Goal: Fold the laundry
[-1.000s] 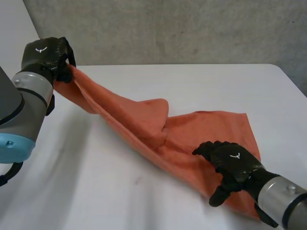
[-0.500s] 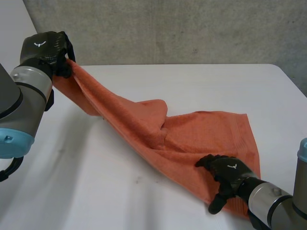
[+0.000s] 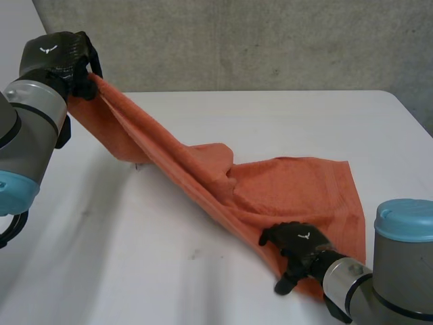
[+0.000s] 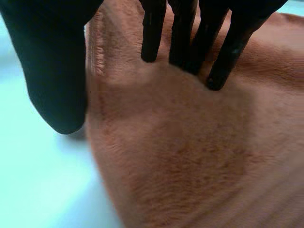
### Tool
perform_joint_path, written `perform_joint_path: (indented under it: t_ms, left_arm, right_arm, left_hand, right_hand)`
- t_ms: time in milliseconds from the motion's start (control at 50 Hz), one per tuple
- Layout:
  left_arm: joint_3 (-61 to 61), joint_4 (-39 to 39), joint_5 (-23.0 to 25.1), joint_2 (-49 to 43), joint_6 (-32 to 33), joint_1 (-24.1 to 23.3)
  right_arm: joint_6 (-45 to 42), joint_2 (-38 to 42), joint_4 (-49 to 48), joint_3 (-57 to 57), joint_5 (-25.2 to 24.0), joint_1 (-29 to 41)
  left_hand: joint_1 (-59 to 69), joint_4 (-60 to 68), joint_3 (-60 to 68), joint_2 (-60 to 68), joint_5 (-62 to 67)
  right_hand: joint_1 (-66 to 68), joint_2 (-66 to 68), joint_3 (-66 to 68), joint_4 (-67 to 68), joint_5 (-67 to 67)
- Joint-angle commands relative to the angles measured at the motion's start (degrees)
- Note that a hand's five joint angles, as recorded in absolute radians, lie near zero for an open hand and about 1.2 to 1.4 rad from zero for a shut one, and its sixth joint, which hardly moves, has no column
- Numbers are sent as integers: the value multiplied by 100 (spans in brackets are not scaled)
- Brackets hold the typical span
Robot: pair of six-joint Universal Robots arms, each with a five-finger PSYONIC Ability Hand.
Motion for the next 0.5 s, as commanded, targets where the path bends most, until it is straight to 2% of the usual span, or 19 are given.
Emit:
perform_joint_path:
  t_ms: [20,100,300,340,380,420,440,460,480,500]
  left_arm:
    - [23,-2,-21,8,-3,52]
    - [23,-2,-30,8,-3,140]
    - [-30,-64,-39,43,-73,439]
    - [-74,-133,-30,43,-117,492]
    - [-91,-177,-30,35,-135,509]
    - [-118,-221,-30,26,-161,518]
    - [-161,-257,-21,26,-179,518]
    - [-162,-257,-21,26,-179,518]
    - [-232,-257,-13,26,-205,527]
    - [-232,-257,-12,26,-205,527]
  right_arm:
    - [-61,-11,-457,18,657,-82]
    - [-141,-196,-466,26,711,-187]
    - [-589,-609,-378,88,711,-978]
    - [-685,-609,-343,106,685,-1101]
    - [-712,-609,-317,123,658,-1119]
    - [-730,-609,-229,123,640,-1110]
    - [-721,-609,-99,123,632,-1101]
    - [-721,-609,94,114,614,-1093]
    - [-721,-609,96,114,614,-1093]
    - [-721,-609,296,114,544,-1093]
  left_hand:
    - [1190,1030,1033,1023,1077]
    - [1190,1030,1033,1023,1077]
    - [1190,1030,1033,1023,1077]
    - [1190,1030,1033,1023,1077]
    - [1190,1030,1033,1023,1077]
    - [1190,1030,1033,1023,1077]
    - [1190,1030,1033,1023,1077]
    - [1190,1030,1033,1023,1077]
    - [1190,1030,1033,1023,1077]
    - [1190,1030,1033,1023,1077]
  right_hand:
    - [2792,2388,2369,2379,2495]
    - [3283,2879,2860,2870,2986]
    - [4427,4023,4004,4013,4130]
    - [5264,4859,4840,4850,4966]
    - [5485,5081,5061,5071,5187]
    - [5386,4982,4963,4972,5089]
    - [4670,4266,4247,4256,4373]
    - [3064,2660,2641,2650,2767]
    - [3048,2644,2625,2634,2751]
    - [2049,1644,1625,1635,1751]
